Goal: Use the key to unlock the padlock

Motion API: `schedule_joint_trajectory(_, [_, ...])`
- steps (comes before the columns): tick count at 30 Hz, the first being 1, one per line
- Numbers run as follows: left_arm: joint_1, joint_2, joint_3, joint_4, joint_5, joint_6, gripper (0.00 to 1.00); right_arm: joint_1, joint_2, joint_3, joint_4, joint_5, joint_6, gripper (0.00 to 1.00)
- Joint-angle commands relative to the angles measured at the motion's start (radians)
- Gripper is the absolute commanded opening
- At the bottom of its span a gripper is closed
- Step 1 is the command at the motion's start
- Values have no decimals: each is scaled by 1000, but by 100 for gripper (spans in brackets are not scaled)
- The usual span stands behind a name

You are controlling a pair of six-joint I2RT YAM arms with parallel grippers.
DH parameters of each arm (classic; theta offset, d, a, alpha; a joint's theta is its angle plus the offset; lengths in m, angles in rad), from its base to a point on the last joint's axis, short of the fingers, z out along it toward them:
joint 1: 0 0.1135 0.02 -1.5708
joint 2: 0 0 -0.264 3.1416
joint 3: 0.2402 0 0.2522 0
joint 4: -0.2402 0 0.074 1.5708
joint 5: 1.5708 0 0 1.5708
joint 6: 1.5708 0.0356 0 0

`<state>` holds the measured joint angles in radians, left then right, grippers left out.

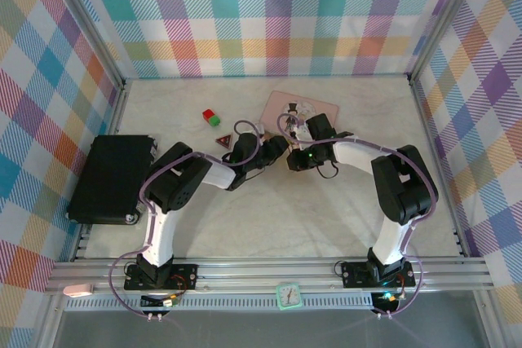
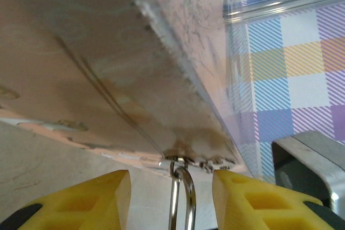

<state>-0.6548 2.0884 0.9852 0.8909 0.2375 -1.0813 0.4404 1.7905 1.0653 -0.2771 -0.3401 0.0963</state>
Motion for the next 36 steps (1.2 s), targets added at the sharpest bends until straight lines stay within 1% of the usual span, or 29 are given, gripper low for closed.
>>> schedule_joint_trajectory(1, [-18, 23, 43, -28, -1, 31, 43, -9, -35, -8, 2, -89, -58, 0])
schedule_joint_trajectory(3, [-23, 30, 55, -38, 0, 36, 43, -11, -41, -5, -10, -85, -71, 0])
schedule_joint_trajectory(4, [-24, 32, 59, -41, 3, 38, 41, -14, -41, -4, -14, -84, -73, 0])
schedule_joint_trajectory(6, [-28, 38, 63, -41, 6, 38, 31, -15, -42, -2, -19, -83, -75, 1])
schedule_joint_trajectory(10, [-31, 44, 61, -46, 2, 40, 7, -17, -44, -4, -16, -78, -74, 1])
schedule_joint_trajectory(12, [-30, 46, 61, -46, 1, 43, 0, -17, -49, -8, -10, -79, -72, 1])
schedule_joint_trajectory(17, [-31, 56, 66, -50, -2, 46, 0, -19, -76, -18, -5, -73, -61, 3])
schedule_joint_trajectory(18, [-31, 57, 64, -52, -5, 47, 0, -18, -86, -17, -7, -73, -57, 6])
schedule_joint_trajectory(19, [-31, 57, 63, -52, -8, 48, 0, -20, -96, -18, -9, -64, -49, 13])
schedule_joint_trajectory(22, [-31, 56, 59, -52, -20, 47, 0, -24, -137, -21, -26, -30, -7, 43])
schedule_joint_trajectory(24, [-31, 53, 55, -51, -27, 45, 0, -37, -182, -31, -39, -7, 36, 52])
schedule_joint_trajectory(27, [-30, 50, 47, -42, -39, 40, 0, -64, -273, -48, -62, 3, 119, 61])
schedule_joint_trajectory(29, [-31, 47, 41, -34, -45, 37, 0, -78, -329, -60, -77, 71, 193, 67])
schedule_joint_trajectory(31, [-31, 44, 34, -26, -52, 34, 0, -92, -372, -65, -108, 167, 262, 73])
schedule_joint_trajectory(34, [-30, 39, 29, -26, -62, 31, 0, -131, -405, -81, -132, 308, 363, 80])
schedule_joint_trajectory(36, [-32, 38, 22, -22, -71, 22, 0, -165, -409, -107, -104, 356, 421, 84])
